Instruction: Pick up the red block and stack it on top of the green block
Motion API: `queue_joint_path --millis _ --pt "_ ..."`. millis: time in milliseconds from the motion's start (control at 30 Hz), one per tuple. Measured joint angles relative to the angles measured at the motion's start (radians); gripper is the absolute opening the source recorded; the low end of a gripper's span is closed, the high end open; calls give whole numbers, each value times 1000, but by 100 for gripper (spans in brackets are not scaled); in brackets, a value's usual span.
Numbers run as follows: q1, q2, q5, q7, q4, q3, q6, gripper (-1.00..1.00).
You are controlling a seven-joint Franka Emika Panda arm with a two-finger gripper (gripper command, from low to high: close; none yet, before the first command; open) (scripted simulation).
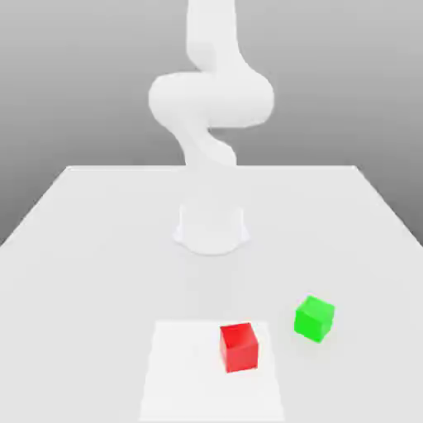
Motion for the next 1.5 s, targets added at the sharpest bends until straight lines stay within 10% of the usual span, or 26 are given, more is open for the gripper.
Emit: queue_joint_path --millis 833,867,1500 --pt "81 919 -16 -82 -381 14 584 0" --pt "83 954 -18 -81 -376 12 614 -100" --pt "191 661 61 134 -442 83 391 -100"
